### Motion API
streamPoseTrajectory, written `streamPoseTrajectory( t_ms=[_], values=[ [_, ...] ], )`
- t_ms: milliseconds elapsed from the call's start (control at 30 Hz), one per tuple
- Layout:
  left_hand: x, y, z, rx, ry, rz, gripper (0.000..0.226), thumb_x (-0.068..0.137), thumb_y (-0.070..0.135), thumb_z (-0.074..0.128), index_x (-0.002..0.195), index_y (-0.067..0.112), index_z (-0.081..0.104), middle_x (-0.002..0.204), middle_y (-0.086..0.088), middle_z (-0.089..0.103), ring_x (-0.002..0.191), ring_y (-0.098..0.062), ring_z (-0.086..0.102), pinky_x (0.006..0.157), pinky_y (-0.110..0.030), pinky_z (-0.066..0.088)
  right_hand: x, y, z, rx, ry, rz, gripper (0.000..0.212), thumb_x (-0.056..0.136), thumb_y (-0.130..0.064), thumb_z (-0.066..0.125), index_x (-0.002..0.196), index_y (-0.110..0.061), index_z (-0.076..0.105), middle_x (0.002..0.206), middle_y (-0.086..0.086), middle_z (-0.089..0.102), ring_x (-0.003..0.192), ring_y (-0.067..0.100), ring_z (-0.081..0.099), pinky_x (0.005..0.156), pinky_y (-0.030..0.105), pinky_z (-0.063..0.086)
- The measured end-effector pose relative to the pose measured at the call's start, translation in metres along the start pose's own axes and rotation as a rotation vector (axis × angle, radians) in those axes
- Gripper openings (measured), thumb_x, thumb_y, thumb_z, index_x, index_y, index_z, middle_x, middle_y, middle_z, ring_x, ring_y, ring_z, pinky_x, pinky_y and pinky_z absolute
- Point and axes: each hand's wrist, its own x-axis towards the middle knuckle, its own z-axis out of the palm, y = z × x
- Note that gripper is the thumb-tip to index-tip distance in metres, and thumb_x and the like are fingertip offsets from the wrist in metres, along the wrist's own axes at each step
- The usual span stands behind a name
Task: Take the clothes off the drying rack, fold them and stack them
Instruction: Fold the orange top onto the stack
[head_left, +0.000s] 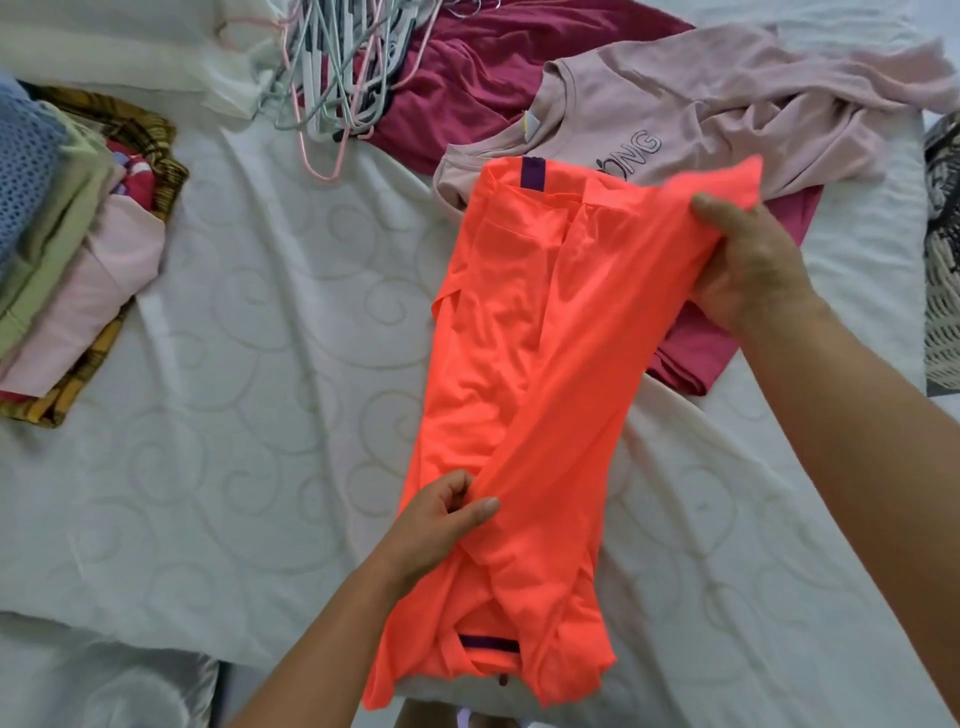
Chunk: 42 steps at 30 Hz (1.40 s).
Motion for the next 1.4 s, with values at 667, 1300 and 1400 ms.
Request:
streamPoseTrajectory(
  t_ms=[667, 1300, 1400],
  values=[
    [0.015, -0.013, 0.000, -0.080, 0.173, -0.149, 0.027, 0.070, 0.034, 0.058, 0.084, 0.012, 0.065, 0.072, -0.002, 0.060, 0.066, -0.010, 0.051, 0.061, -0.020, 0.042, 0.099, 0.045, 0.033, -0.662, 0.249, -0.006, 0.065, 0.069, -0.013, 0.071, 0.127, -0.002, 0.045, 0.115, 0.011, 0.055, 0.094, 0.019, 0.053, 0.079, 0.027, 0.046],
    [-0.064, -0.052, -0.006, 0.281, 0.638, -0.183, 0.040, 0.072, 0.021, 0.079, 0.096, 0.010, 0.048, 0.084, -0.002, 0.055, 0.080, -0.022, 0.055, 0.068, -0.028, 0.042, -0.237, 0.203, -0.079, -0.786, 0.149, 0.363, 0.032, 0.074, -0.011, 0.077, 0.093, -0.015, 0.051, 0.087, 0.002, 0.057, 0.082, 0.020, 0.055, 0.075, 0.030, 0.042],
    [-0.074, -0.057, -0.007, 0.344, 0.524, -0.202, 0.034, 0.065, 0.041, 0.073, 0.078, 0.016, 0.054, 0.071, 0.007, 0.057, 0.069, -0.016, 0.055, 0.057, -0.017, 0.038, -0.247, 0.200, -0.086, -0.736, 0.127, 0.362, 0.011, 0.082, -0.013, 0.070, 0.081, -0.013, 0.059, 0.074, 0.000, 0.062, 0.072, 0.015, 0.058, 0.062, 0.022, 0.044]
  ],
)
